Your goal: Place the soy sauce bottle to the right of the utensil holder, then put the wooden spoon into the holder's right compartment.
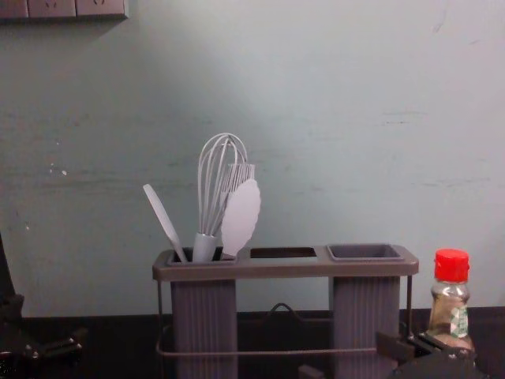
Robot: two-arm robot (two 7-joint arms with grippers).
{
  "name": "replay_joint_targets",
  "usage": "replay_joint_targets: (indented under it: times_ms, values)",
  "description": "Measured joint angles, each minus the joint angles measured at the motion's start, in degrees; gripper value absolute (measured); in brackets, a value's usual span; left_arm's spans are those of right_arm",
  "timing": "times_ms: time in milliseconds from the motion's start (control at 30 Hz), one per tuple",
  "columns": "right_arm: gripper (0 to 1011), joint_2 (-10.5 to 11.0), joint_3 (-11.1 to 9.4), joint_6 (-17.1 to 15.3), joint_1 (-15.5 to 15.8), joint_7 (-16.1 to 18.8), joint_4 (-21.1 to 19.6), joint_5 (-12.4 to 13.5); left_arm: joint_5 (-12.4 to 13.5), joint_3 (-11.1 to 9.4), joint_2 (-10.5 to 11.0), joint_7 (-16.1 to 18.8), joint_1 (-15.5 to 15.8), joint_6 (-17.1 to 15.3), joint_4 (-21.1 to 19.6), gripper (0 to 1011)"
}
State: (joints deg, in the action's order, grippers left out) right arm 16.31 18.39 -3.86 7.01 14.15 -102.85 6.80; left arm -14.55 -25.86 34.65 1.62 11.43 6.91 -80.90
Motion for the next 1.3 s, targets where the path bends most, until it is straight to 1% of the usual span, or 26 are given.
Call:
replay_joint_targets:
  times_ms: [400, 500, 600, 633, 733, 767, 800, 833, 867, 967, 1000, 1033, 1067, 1100, 1133, 1167, 1200, 1267, 1300]
  values:
    - [1002, 0.0, -0.1, -0.1, 0.0, 0.0, -0.1, 0.0, 0.0, 0.0, 0.0, 0.0, 0.0, 0.0, 0.0, 1011]
    - [1002, 0.0, -0.3, -1.0, 0.1, 0.2, -0.3, 0.3, 0.0, 0.0, 0.0, 0.0, 0.0, 0.0, 0.0, 1011]
    - [1002, 0.1, -0.2, -3.6, 0.0, 0.3, -1.2, 0.4, 0.0, 0.0, 0.0, 0.0, 0.0, 0.0, 0.0, 1011]
    - [1002, 0.2, -0.1, -5.5, -0.2, 0.4, -1.8, 0.4, 0.0, 0.0, 0.0, 0.0, 0.0, 0.0, 0.0, 1011]
    - [1003, 0.3, 0.4, -9.2, -0.7, 0.4, -2.6, 0.0, 0.0, 0.0, 0.0, 0.0, 0.0, 0.0, 0.0, 1011]
    - [1003, 0.3, 0.8, -12.0, -1.2, 0.4, -3.3, -0.4, 0.0, 0.0, 0.0, 0.0, 0.0, 0.0, 0.0, 1011]
    - [1002, 0.3, 0.9, -13.2, -1.4, 0.4, -3.5, -0.6, 0.0, 0.0, 0.0, 0.0, 0.0, 0.0, 0.0, 1011]
    - [1002, 0.2, 1.2, -15.0, -1.8, 0.3, -3.8, -0.8, 0.0, 0.0, 0.0, 0.0, 0.0, 0.0, 0.0, 1011]
    - [1003, 0.1, 1.6, -18.0, -2.4, 0.1, -4.3, -1.3, 0.0, 0.0, 0.0, 0.0, 0.0, 0.0, 0.0, 1011]
    - [1003, -0.2, 2.2, -23.1, -3.6, 0.1, -4.9, -2.0, 0.0, 0.0, 0.0, 0.0, 0.0, 0.0, 0.0, 1011]
    - [1003, -0.4, 2.6, -26.9, -4.8, 0.2, -5.2, -2.6, 0.0, 0.0, 0.0, 0.0, 0.0, 0.0, 0.0, 1010]
    - [1003, -0.5, 2.9, -28.7, -5.4, 0.3, -5.3, -2.9, 0.0, 0.0, 0.0, 0.0, 0.0, 0.0, 0.0, 1011]
    - [1003, -0.6, 3.6, -32.3, -6.6, 0.5, -5.4, -3.5, 0.0, 0.0, 0.0, 0.0, 0.0, 0.0, 0.0, 1011]
    - [1003, -0.7, 3.9, -34.0, -7.3, 0.7, -5.4, -3.8, 0.0, 0.0, 0.0, 0.0, 0.0, 0.0, 0.0, 1011]
    - [1003, -1.0, 4.5, -36.8, -8.7, 1.0, -5.2, -4.4, 0.0, 0.0, 0.0, 0.0, 0.0, 0.0, 0.0, 1011]
    - [1003, -1.0, 4.5, -36.8, -8.7, 1.0, -5.2, -4.4, 0.0, 0.0, 0.0, 0.0, 0.0, 0.0, 0.0, 1011]
    - [1003, -1.3, 5.1, -39.6, -10.0, 1.5, -4.8, -4.8, 0.0, 0.0, 0.0, 0.0, 0.0, 0.0, 0.0, 1011]
    - [1002, -1.7, 5.6, -42.0, -11.2, 2.0, -4.4, -5.1, 0.0, 0.0, 0.0, 0.0, 0.0, 0.0, 0.0, 1011]
    - [1003, -2.1, 6.0, -44.2, -12.4, 2.3, -3.9, -5.4, 0.0, 0.0, 0.0, 0.0, 0.0, 0.0, 0.0, 1011]
